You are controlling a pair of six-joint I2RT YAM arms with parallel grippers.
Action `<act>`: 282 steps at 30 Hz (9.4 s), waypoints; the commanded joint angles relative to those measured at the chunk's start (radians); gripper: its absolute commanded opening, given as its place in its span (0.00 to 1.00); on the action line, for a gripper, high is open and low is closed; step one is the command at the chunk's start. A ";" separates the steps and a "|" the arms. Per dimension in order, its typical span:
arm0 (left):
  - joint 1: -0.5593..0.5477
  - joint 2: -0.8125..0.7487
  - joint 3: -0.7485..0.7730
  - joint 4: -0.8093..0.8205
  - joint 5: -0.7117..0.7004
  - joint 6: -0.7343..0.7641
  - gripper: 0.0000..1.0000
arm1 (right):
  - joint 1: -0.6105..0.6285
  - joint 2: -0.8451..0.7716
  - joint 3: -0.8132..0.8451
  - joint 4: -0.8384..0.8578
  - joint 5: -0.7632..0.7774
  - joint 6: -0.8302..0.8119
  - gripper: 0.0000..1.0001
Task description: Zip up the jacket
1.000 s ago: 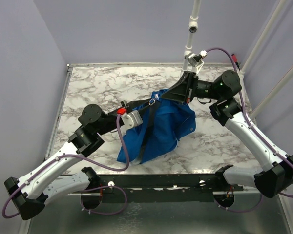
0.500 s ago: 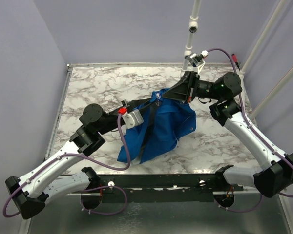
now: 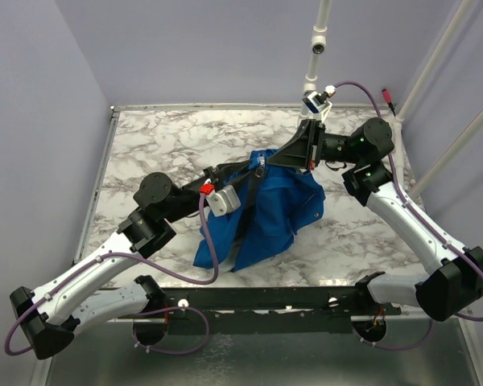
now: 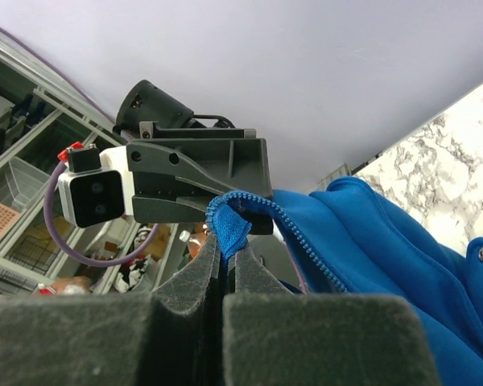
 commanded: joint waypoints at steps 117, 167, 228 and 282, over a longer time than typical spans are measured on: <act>-0.024 -0.012 -0.066 0.161 0.349 0.123 0.00 | -0.025 -0.025 0.007 -0.462 0.210 -0.039 0.16; -0.002 -0.063 -0.038 -0.064 0.269 0.203 0.00 | -0.151 -0.067 0.023 -0.694 -0.221 -0.786 0.53; 0.042 -0.074 0.060 -0.095 0.257 0.040 0.00 | 0.143 -0.045 0.049 -0.514 -0.006 -1.577 1.00; -0.002 -0.016 0.258 -0.618 0.209 0.252 0.64 | 0.131 0.160 0.502 -1.174 -0.226 -1.436 0.01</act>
